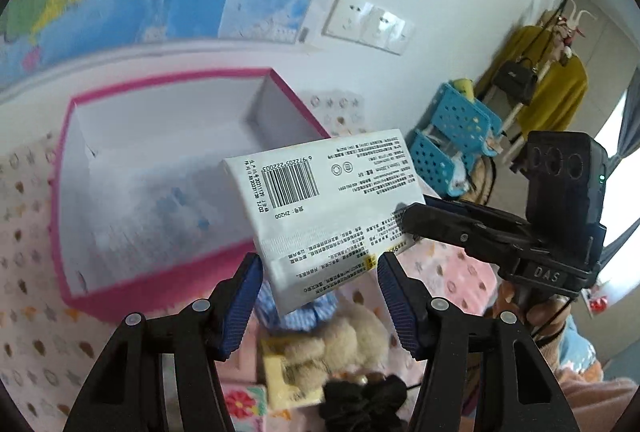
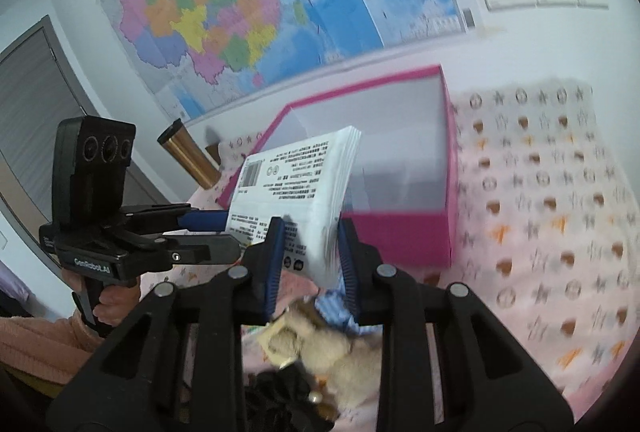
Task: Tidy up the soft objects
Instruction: 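Lower the white packet into the pink box and release it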
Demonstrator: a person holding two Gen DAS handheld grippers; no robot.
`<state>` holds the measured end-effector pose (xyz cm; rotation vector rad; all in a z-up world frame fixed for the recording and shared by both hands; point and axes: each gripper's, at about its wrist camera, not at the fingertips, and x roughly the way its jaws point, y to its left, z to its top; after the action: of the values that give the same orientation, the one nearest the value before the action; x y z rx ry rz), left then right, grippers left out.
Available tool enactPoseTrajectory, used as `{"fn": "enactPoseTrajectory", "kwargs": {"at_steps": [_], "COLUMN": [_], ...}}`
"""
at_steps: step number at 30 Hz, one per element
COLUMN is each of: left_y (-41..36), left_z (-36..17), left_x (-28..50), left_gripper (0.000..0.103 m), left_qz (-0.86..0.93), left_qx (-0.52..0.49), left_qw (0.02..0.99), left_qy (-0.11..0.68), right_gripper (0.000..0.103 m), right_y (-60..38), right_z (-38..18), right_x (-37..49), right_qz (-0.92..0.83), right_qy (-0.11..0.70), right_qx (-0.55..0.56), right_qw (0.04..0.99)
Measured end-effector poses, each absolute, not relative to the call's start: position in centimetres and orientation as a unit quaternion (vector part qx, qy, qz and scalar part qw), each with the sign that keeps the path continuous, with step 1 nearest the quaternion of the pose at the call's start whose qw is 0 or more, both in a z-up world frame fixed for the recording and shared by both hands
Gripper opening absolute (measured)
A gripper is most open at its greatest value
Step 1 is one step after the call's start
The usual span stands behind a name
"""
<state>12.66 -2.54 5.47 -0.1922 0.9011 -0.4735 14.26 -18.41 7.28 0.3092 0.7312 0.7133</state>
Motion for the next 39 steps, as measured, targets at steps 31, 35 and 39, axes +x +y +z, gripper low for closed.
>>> {"fn": "enactPoseTrajectory", "kwargs": {"at_steps": [31, 35, 39], "left_y": [-1.5, -2.0, -2.7], "left_z": [3.4, 4.7, 4.3], "left_x": [17.3, 13.6, 10.2], "left_gripper": [0.059, 0.06, 0.061], "left_qz": [-0.2, -0.219, -0.245], "left_qx": [-0.079, -0.046, -0.024], "left_qw": [0.879, 0.892, 0.888], "left_qy": [0.425, 0.393, 0.389], "right_gripper": [0.039, 0.048, 0.05], "right_y": [-19.0, -19.1, -19.0], "right_z": [5.9, 7.1, 7.9], "right_x": [19.0, 15.7, 12.3], "right_qz": [0.311, 0.354, 0.376], "right_qy": [0.374, 0.359, 0.353], "right_qx": [0.146, 0.151, 0.144], "right_qw": [0.861, 0.85, 0.844]}}
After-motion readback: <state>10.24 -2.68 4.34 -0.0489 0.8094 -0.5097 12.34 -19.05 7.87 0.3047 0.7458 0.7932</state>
